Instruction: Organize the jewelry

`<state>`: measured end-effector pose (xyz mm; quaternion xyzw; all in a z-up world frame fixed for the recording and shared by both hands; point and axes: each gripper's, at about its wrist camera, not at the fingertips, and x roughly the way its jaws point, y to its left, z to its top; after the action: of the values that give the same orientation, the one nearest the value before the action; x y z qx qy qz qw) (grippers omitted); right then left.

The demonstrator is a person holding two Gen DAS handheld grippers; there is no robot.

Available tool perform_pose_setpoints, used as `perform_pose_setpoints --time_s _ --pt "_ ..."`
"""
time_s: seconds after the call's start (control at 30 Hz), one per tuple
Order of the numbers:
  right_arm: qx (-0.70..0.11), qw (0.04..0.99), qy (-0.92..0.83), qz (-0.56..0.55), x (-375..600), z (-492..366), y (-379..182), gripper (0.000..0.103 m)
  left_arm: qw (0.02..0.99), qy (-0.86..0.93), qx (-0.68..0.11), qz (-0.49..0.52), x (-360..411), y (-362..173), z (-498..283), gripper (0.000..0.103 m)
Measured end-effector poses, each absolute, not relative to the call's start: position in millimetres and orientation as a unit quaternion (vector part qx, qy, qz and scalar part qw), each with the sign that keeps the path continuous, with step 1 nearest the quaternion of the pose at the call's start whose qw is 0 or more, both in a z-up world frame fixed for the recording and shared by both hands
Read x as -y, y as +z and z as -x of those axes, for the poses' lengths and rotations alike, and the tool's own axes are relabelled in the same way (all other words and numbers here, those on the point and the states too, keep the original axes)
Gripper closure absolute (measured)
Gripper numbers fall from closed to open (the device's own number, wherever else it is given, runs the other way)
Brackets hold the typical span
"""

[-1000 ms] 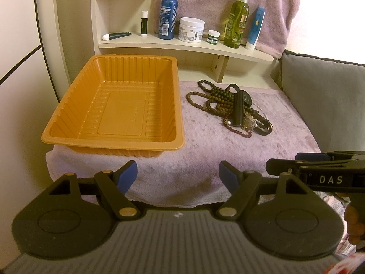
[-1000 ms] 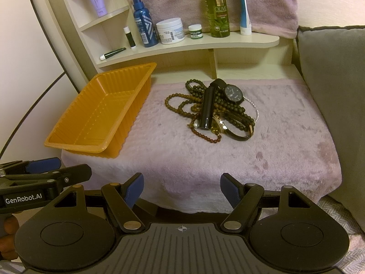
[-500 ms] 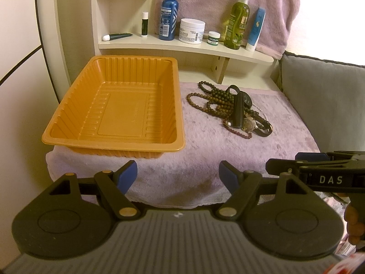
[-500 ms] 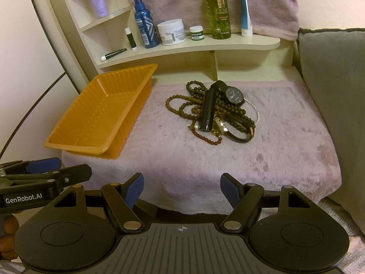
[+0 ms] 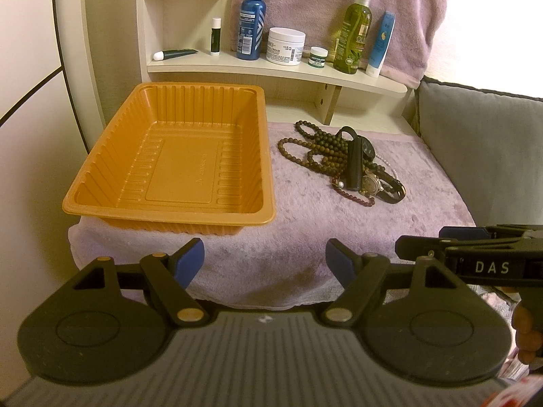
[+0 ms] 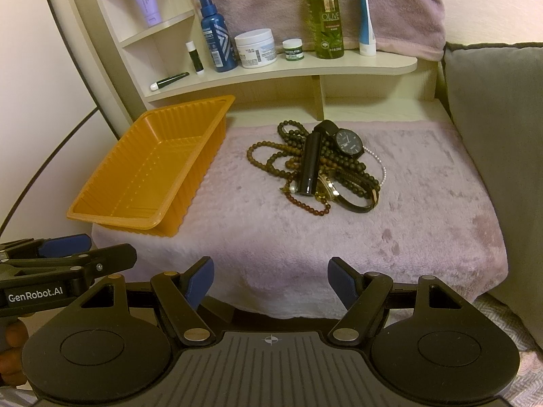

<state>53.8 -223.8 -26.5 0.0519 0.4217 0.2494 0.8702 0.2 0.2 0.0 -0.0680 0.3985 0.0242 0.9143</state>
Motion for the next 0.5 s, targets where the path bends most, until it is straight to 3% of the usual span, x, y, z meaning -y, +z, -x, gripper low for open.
perform_pose_setpoints --time_s 0.5 --pt "-0.421 0.870 0.249 -0.052 224.0 -54.3 -27.1 0.029 0.915 0.022 -0.398 0.070 0.7 0.0 -0.4 0.026"
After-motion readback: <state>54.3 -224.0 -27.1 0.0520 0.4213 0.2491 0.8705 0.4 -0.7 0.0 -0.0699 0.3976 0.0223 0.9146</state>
